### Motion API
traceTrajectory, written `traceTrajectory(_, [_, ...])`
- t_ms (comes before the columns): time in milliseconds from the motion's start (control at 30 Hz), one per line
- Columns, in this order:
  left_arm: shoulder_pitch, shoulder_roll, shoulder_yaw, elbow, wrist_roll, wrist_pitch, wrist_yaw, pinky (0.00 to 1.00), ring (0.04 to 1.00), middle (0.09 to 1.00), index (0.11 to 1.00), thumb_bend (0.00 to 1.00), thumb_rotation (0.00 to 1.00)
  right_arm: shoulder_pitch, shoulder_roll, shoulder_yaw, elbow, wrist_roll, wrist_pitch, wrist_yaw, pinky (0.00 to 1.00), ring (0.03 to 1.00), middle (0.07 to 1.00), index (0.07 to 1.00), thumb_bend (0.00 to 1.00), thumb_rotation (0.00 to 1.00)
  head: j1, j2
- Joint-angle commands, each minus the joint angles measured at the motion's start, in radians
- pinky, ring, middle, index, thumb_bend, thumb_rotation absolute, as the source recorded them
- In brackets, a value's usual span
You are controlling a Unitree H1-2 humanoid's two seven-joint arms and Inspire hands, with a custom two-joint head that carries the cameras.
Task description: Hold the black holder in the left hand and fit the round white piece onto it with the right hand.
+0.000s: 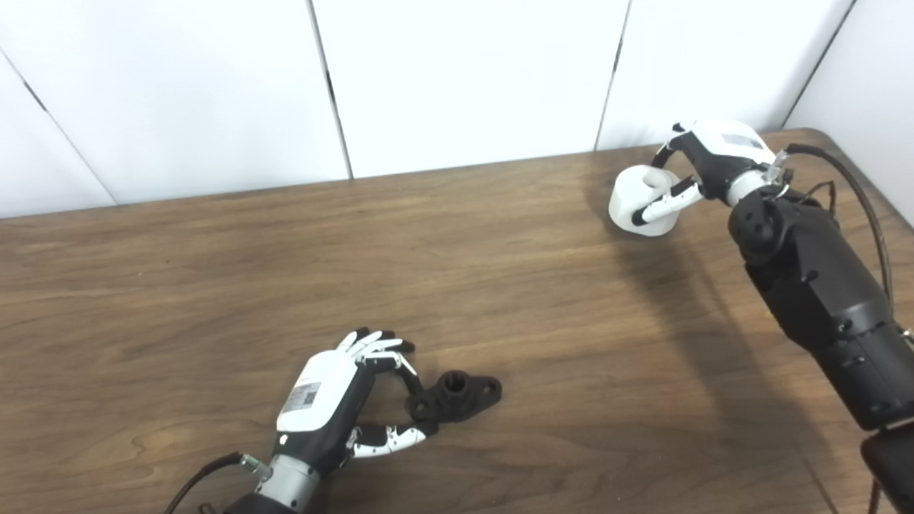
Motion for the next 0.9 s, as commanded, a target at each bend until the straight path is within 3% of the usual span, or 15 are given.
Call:
traceTrajectory(0, [0.005,0.015,-0.007,-0.005,0.024,0.007,-0.022,0.97,0.885,0.807,0.484,0.52,0.06,-0.043,-0.036,-0.010,-0.016,-0.005,-0.015,-0.034,0.95,1.000,0.943,0.656,0.99,0.39,0.001,0.001])
traceTrajectory(367, [0.000,0.013,-0.007,0.000,0.023,0.008,-0.020,0.97,0.882,0.806,0.484,0.52,0.06,-0.045,-0.034,-0.011,0.003,-0.001,-0.046,-0.073,0.93,0.996,0.912,0.619,0.91,0.37,0.002,0.002])
traceTrajectory(567, [0.000,0.012,-0.009,0.001,0.022,0.009,-0.021,0.97,0.888,0.809,0.484,0.52,0.06,-0.044,-0.031,-0.015,0.006,0.010,-0.055,-0.094,0.93,0.986,0.896,0.600,0.81,0.38,0.002,0.001])
traceTrajectory(767, [0.000,0.013,-0.010,0.002,0.022,0.011,-0.024,0.98,0.889,0.809,0.484,0.52,0.06,-0.038,-0.018,-0.029,0.003,0.015,-0.066,-0.156,0.90,0.950,0.864,0.562,0.74,0.30,0.002,0.001])
traceTrajectory(800, [0.001,0.014,-0.011,0.001,0.022,0.013,-0.026,0.98,0.890,0.810,0.484,0.52,0.06,-0.037,-0.014,-0.032,0.003,0.018,-0.070,-0.171,0.88,0.933,0.851,0.519,0.61,0.21,0.002,0.001])
traceTrajectory(867, [0.001,0.014,-0.012,-0.002,0.024,0.017,-0.030,0.98,0.891,0.810,0.484,0.52,0.06,-0.035,-0.005,-0.041,0.004,0.023,-0.071,-0.200,0.87,0.925,0.844,0.497,0.55,0.17,0.002,0.004])
